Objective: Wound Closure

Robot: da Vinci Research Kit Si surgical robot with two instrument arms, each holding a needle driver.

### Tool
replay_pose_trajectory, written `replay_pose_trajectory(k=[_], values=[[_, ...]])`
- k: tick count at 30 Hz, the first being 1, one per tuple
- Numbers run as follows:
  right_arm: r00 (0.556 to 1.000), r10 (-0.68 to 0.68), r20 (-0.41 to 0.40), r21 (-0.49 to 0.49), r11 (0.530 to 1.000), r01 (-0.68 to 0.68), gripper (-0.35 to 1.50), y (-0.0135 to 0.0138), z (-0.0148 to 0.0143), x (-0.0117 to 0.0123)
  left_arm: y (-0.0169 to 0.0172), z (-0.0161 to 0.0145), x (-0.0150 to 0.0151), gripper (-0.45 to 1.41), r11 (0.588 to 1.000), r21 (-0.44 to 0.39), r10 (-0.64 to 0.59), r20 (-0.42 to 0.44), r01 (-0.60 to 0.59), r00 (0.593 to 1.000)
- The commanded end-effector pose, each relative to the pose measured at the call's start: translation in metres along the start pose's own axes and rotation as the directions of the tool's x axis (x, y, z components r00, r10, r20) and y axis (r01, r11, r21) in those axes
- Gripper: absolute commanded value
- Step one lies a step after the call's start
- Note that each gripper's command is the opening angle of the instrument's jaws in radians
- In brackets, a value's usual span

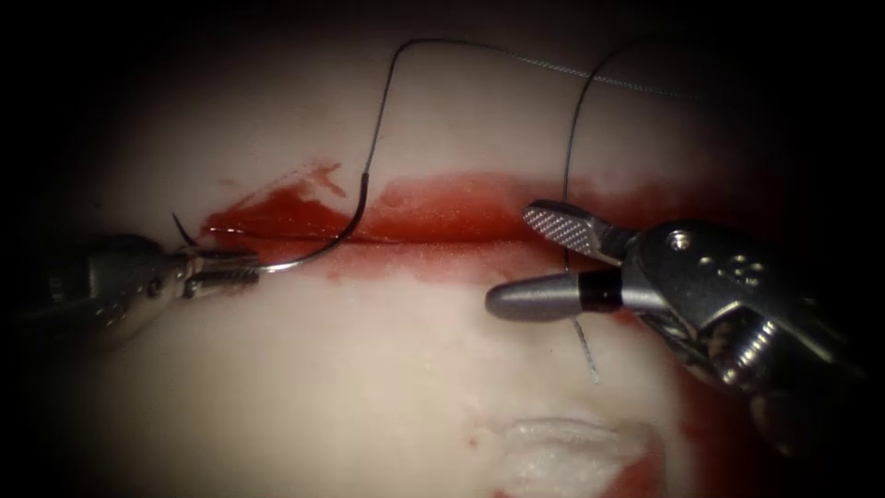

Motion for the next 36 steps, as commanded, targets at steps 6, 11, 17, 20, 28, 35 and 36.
replay_pose_trajectory(k=[6,11,17,20,28,35,36], values=[[1.000,-0.003,-0.005,0.000,1.000,0.003,1.08,0.0001,0.0010,0.0009,0.0011,0.0000,-0.0010,-0.45,0.999,-0.007,0.043,-0.002,-0.043,0.999],[1.000,-0.002,-0.005,0.000,1.000,0.002,1.08,0.0001,0.0010,0.0009,0.0004,0.0002,-0.0020,-0.45,0.999,0.008,0.031,0.012,-0.031,0.999],[0.998,0.057,-0.005,-0.001,0.998,-0.057,0.98,-0.0001,0.0009,0.0008,0.0001,-0.0004,-0.0043,-0.45,1.000,-0.005,0.014,0.021,-0.014,1.000],[0.996,0.093,-0.006,-0.003,0.996,-0.093,0.93,-0.0003,0.0011,0.0009,-0.0001,-0.0005,-0.0049,-0.45,0.999,-0.031,0.028,-0.004,-0.028,1.000],[0.912,0.405,0.056,-0.136,0.908,-0.395,0.56,-0.0007,0.0012,0.0014,-0.0010,-0.0014,-0.0074,-0.45,0.974,-0.181,0.113,-0.150,-0.139,0.982],[0.845,0.527,0.088,-0.255,0.832,-0.493,0.37,-0.0010,0.0017,0.0019,-0.0023,-0.0017,-0.0098,-0.32,0.919,-0.392,-0.067,-0.265,-0.044,0.962],[0.819,0.566,0.088,-0.302,0.799,-0.520,0.31,-0.0011,0.0019,0.0020,-0.0029,-0.0011,-0.0103,-0.33,0.918,-0.393,-0.060,-0.288,-0.061,0.956]])
